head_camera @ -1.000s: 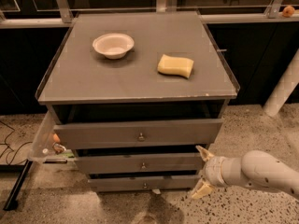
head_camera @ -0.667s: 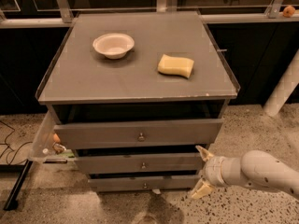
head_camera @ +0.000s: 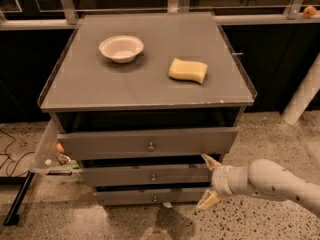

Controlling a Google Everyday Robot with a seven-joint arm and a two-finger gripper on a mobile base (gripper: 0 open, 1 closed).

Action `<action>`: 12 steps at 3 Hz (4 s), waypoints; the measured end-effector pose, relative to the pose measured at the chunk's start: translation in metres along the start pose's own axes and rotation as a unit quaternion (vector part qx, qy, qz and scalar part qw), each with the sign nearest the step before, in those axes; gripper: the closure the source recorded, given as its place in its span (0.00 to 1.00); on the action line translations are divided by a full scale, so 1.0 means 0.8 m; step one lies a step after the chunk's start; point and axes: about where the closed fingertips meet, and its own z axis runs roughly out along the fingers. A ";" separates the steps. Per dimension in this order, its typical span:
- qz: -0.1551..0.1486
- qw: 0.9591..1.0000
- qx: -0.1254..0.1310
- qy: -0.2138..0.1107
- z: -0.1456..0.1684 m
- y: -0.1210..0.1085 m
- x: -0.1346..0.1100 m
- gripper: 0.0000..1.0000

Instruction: Open middle drawer

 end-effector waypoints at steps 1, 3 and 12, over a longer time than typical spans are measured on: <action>-0.013 1.000 -0.004 -0.010 0.020 -0.005 0.006 0.00; -0.004 1.000 -0.016 -0.017 0.050 -0.005 0.032 0.00; -0.004 1.000 -0.010 -0.028 0.146 -0.056 0.081 0.19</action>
Offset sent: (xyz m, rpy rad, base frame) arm 0.0302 0.0017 -0.0417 0.0278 -0.0084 0.0506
